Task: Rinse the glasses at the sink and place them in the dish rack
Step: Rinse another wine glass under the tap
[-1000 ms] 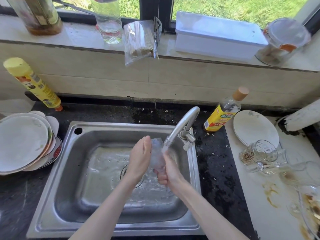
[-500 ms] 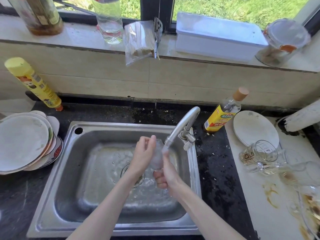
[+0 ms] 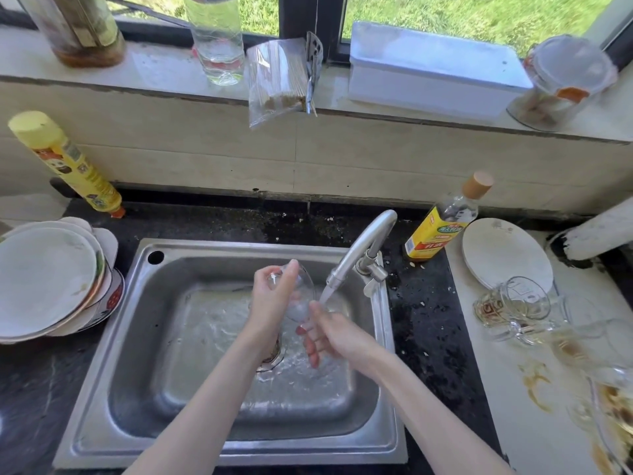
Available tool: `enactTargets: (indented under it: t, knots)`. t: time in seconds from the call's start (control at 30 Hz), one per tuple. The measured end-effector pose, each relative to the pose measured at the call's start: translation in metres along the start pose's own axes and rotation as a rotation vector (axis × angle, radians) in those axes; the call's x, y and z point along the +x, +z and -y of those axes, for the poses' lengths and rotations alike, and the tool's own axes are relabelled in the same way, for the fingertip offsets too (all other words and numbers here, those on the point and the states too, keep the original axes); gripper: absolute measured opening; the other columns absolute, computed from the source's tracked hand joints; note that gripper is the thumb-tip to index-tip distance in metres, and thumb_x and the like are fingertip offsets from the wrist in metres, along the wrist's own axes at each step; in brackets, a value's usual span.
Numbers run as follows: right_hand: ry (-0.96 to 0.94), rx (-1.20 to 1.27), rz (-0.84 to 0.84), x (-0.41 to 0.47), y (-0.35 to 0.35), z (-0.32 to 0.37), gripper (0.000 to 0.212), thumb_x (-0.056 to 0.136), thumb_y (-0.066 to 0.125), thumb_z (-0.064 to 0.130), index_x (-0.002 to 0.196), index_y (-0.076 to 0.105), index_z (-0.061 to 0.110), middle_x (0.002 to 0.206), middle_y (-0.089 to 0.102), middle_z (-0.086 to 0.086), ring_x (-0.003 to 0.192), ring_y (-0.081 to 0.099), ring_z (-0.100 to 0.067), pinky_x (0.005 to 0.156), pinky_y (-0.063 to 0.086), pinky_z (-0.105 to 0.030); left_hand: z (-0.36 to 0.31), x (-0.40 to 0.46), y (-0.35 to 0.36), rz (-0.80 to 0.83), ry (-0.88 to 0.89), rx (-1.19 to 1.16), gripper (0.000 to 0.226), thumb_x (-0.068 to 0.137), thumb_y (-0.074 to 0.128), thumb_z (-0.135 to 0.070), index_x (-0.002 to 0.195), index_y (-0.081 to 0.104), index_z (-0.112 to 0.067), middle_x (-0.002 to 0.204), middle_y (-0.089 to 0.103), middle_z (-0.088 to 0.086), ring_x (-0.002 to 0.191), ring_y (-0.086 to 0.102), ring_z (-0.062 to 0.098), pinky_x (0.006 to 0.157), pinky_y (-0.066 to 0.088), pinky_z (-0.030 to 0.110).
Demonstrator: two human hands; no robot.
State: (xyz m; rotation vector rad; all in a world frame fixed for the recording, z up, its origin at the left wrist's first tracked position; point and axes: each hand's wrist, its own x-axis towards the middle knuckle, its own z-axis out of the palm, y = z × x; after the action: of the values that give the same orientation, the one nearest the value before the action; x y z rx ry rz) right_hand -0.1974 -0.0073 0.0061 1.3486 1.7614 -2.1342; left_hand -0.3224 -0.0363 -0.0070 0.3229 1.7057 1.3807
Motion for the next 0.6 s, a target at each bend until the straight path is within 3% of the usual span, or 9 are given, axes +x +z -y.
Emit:
enactTargets:
  t: [0.1, 0.13, 0.23, 0.33, 0.47, 0.53, 0.6]
  knots:
    - [-0.002, -0.004, 0.143, -0.003, -0.012, 0.001, 0.029, 0.100, 0.040, 0.029, 0.083, 0.057, 0.013, 0.058, 0.055, 0.002, 0.059, 0.060, -0.009, 0.091, 0.044, -0.035, -0.001, 0.009, -0.006, 0.121, -0.032, -0.152, 0.033, 0.087, 0.056, -0.045, 0.085, 0.051, -0.013, 0.075, 0.049, 0.005, 0.062, 0.052, 0.015, 0.059, 0.044, 0.029]
    - [0.014, 0.058, 0.180, -0.004, -0.015, 0.001, 0.028, 0.099, 0.043, 0.028, 0.079, 0.057, 0.013, 0.056, 0.055, 0.003, 0.060, 0.060, -0.010, 0.093, 0.043, -0.037, -0.002, 0.011, -0.006, 0.136, -0.026, -0.169, 0.032, 0.088, 0.056, -0.044, 0.080, 0.051, -0.014, 0.073, 0.048, 0.006, 0.062, 0.050, 0.017, 0.057, 0.042, 0.027]
    - [0.118, 0.286, 0.205, -0.003, -0.019, 0.008, 0.031, 0.093, 0.052, 0.032, 0.069, 0.055, 0.012, 0.051, 0.053, 0.003, 0.058, 0.062, -0.015, 0.079, 0.049, -0.034, -0.011, 0.015, -0.003, 0.173, -0.015, -0.216, 0.033, 0.087, 0.056, -0.044, 0.079, 0.051, -0.012, 0.070, 0.046, 0.007, 0.057, 0.046, 0.015, 0.056, 0.042, 0.025]
    - [0.178, 0.336, 0.100, -0.002, -0.020, 0.014, 0.032, 0.091, 0.057, 0.033, 0.069, 0.057, 0.009, 0.052, 0.055, 0.000, 0.056, 0.059, -0.016, 0.083, 0.051, -0.040, -0.017, 0.020, 0.001, 0.159, -0.004, -0.245, 0.031, 0.090, 0.055, -0.039, 0.078, 0.051, -0.011, 0.068, 0.044, 0.005, 0.052, 0.042, 0.012, 0.057, 0.038, 0.028]
    - [0.259, 0.629, 0.080, -0.002, -0.023, 0.013, 0.011, 0.088, 0.061, 0.011, 0.094, 0.064, 0.002, 0.062, 0.059, 0.001, 0.055, 0.052, -0.010, 0.062, 0.048, -0.025, -0.015, 0.029, -0.002, 0.080, -0.072, -0.256, 0.040, 0.087, 0.056, -0.045, 0.105, 0.048, -0.010, 0.083, 0.057, 0.006, 0.067, 0.052, 0.015, 0.070, 0.047, 0.030]
    - [0.275, 0.713, 0.061, -0.001, -0.022, 0.012, 0.006, 0.085, 0.059, 0.004, 0.087, 0.064, 0.001, 0.064, 0.059, -0.002, 0.054, 0.051, -0.010, 0.061, 0.045, -0.024, -0.011, 0.030, -0.002, 0.051, -0.093, -0.266, 0.046, 0.088, 0.055, -0.044, 0.116, 0.042, -0.010, 0.084, 0.059, 0.007, 0.067, 0.053, 0.015, 0.069, 0.048, 0.028]
    - [0.262, 0.777, 0.031, -0.001, -0.021, 0.010, 0.007, 0.084, 0.056, 0.003, 0.078, 0.060, 0.003, 0.067, 0.063, -0.005, 0.052, 0.050, -0.010, 0.061, 0.043, -0.025, -0.006, 0.030, -0.003, 0.040, -0.130, -0.307, 0.050, 0.089, 0.054, -0.043, 0.121, 0.040, -0.007, 0.075, 0.059, 0.005, 0.054, 0.050, 0.010, 0.057, 0.046, 0.024]
